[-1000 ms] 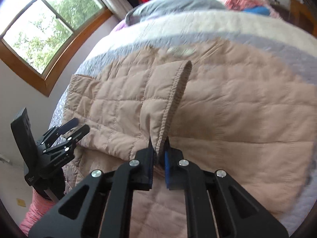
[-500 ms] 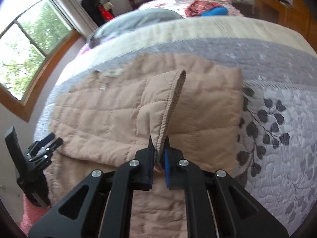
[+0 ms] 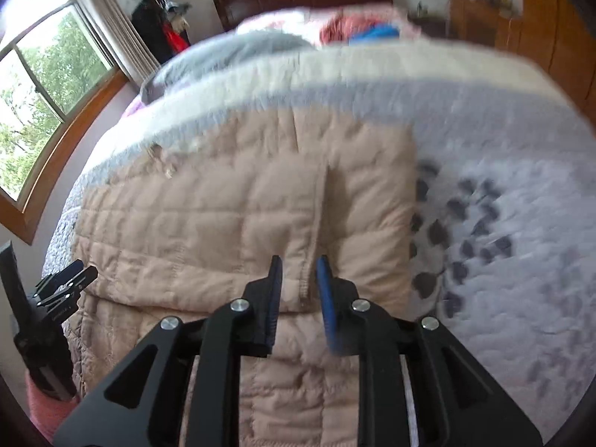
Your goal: Fold large clothes
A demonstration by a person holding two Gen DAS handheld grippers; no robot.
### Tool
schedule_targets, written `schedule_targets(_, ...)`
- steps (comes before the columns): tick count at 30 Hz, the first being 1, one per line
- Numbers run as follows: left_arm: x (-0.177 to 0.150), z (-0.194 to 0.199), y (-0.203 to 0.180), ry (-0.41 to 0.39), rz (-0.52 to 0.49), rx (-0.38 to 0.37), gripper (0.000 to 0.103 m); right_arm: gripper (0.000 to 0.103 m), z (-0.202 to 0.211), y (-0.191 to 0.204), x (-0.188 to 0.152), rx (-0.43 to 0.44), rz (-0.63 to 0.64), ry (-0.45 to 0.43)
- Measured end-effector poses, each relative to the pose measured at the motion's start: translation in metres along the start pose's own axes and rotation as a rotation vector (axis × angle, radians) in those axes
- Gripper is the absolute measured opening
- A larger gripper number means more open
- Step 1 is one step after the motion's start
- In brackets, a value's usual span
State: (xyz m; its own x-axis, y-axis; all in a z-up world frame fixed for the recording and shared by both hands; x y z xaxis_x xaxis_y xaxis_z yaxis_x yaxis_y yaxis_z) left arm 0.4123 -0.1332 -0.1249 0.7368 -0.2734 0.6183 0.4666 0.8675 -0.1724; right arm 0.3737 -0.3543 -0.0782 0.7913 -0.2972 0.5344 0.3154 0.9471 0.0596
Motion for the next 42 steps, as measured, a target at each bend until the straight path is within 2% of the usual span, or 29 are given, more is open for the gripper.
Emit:
schedule_targets(4,0.007,0.002,-0.023,-0.015,-0.021,-0.02,0.062,0.02,0.004,0.051,-0.002,0.091,0.098,0.031)
schedule_targets(9,0.009,-0.024,-0.037,0.022,-0.032,-0.021,0.061,0.021,-0.028,0.088,-0.007,0.063,0.155,0.093)
schedule_targets(11,0.004,-0.034,-0.034,0.037,-0.037,-0.006,0.061,0.021,-0.044,0.093,-0.013,0.047,0.155,0.123)
schedule_targets(13,0.0,-0.042,-0.032,0.041,-0.04,0.004,0.062,0.017,-0.054,0.093,-0.018,0.01,0.165,0.123)
schedule_targets(17,-0.007,-0.046,-0.032,0.034,-0.038,0.009,0.06,0.016,-0.072,0.097,-0.026,-0.008,0.172,0.127)
schedule_targets(29,-0.014,-0.053,-0.035,0.0,-0.082,0.051,0.06,0.015,-0.085,0.11,-0.039,-0.054,0.198,0.013)
schedule_targets(33,-0.015,-0.054,-0.037,-0.004,-0.089,0.06,0.06,0.016,-0.082,0.106,-0.033,-0.018,0.181,0.018)
schedule_targets(35,-0.014,-0.051,-0.039,-0.001,-0.102,0.07,0.06,0.02,-0.07,0.1,-0.032,0.03,0.161,0.023)
schedule_targets(37,-0.014,-0.038,-0.042,0.016,-0.109,0.055,0.059,0.022,-0.044,0.092,-0.032,0.122,0.141,-0.004)
schedule_targets(39,-0.016,-0.013,-0.041,0.014,-0.091,0.007,0.06,0.033,-0.011,0.085,-0.04,0.117,0.175,-0.063)
schedule_targets(40,-0.021,0.009,-0.037,0.003,-0.081,-0.018,0.06,0.044,0.006,0.079,-0.047,0.104,0.196,-0.093)
schedule_targets(41,-0.025,0.023,-0.035,-0.007,-0.08,-0.018,0.061,0.05,0.021,0.073,-0.055,0.099,0.215,-0.112)
schedule_targets(42,-0.033,0.046,-0.029,-0.029,-0.089,0.004,0.065,0.051,0.032,0.066,-0.064,0.098,0.228,-0.114)
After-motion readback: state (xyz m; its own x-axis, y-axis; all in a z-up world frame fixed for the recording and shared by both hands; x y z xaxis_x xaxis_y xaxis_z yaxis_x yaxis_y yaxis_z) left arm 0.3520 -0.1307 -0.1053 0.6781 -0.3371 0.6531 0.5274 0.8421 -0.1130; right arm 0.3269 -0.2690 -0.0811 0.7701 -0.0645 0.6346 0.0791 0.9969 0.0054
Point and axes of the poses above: each gripper's, at about its wrist camera, not at the fingertips, and z roughly against the way its jaws point, y to its left, x to its top, the point moved 3 cm from there along -z, roughly the way its jaws point, and after that the axes turned 13 degrees about -x, right-handed, at the moved point
